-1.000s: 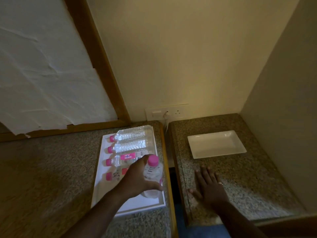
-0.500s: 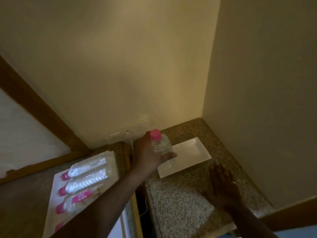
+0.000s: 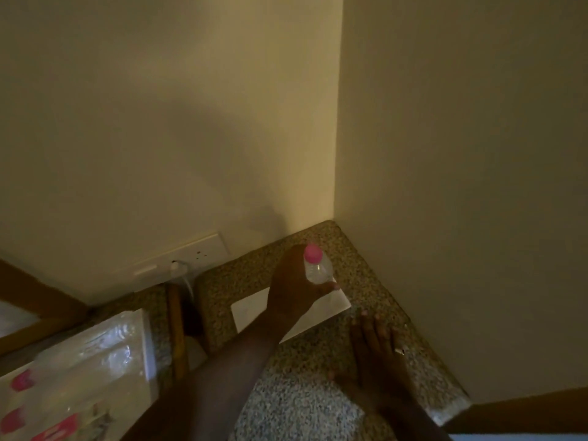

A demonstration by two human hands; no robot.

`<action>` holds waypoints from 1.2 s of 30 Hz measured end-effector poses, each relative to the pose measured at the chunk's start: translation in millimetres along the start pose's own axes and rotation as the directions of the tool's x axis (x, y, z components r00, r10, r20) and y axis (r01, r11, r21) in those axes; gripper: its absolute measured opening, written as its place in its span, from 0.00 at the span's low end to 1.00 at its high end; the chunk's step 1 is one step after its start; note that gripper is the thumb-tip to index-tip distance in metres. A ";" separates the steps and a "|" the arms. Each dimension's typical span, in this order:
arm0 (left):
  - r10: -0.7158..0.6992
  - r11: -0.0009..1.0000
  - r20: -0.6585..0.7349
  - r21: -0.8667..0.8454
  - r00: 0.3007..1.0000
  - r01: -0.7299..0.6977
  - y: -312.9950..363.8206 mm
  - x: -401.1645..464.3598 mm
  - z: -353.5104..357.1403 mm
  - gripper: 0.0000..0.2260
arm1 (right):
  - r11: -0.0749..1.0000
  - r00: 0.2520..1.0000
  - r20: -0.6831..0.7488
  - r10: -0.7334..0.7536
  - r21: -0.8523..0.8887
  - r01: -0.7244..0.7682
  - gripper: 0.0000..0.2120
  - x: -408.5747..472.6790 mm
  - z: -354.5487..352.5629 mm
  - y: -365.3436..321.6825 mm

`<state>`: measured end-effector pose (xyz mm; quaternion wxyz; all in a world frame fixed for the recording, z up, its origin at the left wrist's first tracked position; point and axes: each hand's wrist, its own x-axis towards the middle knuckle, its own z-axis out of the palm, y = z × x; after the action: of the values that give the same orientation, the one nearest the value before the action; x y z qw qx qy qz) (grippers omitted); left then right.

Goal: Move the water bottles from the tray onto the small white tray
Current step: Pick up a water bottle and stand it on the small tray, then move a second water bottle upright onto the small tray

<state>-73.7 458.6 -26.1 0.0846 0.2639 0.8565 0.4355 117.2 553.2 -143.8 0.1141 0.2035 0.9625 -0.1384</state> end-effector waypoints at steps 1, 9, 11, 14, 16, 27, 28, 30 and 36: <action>0.009 1.000 0.000 -0.005 1.000 -0.009 -0.4 -0.2 0.9 0.35 | 1.000 1.000 -0.006 -0.005 0.007 0.005 0.54 -0.1 0.1 0.7; -0.003 1.000 0.024 0.011 1.000 0.003 -4.3 -3.5 1.5 0.42 | 1.000 0.999 -0.051 -0.018 0.003 0.019 0.55 -1.2 0.8 -0.7; -0.020 1.000 0.051 0.010 0.998 0.019 -5.8 -6.9 -2.8 0.45 | 0.999 0.997 -0.069 -0.023 0.025 0.025 0.55 -2.0 0.3 -1.6; -0.007 0.998 0.123 0.061 0.992 -0.001 -12.7 -15.9 -16.0 0.47 | 1.000 0.997 -0.070 -0.020 0.008 0.020 0.56 -0.8 1.6 -1.2; -0.038 0.983 0.160 0.183 0.986 0.009 -23.2 -30.5 -30.9 0.49 | 1.000 0.997 -0.067 -0.025 -0.001 0.025 0.56 0.1 3.0 -0.1; -0.073 0.843 -0.085 0.528 0.994 0.107 -123.1 -201.7 -188.6 0.36 | 0.964 0.965 -0.012 -0.262 -0.043 0.261 0.52 -30.7 29.2 -85.2; -0.065 0.836 -0.138 0.533 0.988 0.129 -133.5 -224.5 -205.6 0.34 | 0.954 0.955 0.006 -0.296 -0.051 0.295 0.51 -33.8 33.7 -99.0; -0.072 0.799 -0.217 0.572 0.974 0.187 -148.6 -261.2 -230.7 0.31 | 0.939 0.941 0.026 -0.336 -0.065 0.337 0.50 -38.2 41.2 -116.9; -0.297 0.656 -0.159 0.682 0.942 0.322 -173.7 -298.5 -271.3 0.36 | 0.904 0.913 0.049 -0.404 -0.132 0.407 0.48 -39.9 44.4 -151.8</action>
<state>11.6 27.8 -24.3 0.0367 0.1190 0.9902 0.0624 95.7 391.5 -140.9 0.1065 -0.0109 0.9898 -0.0938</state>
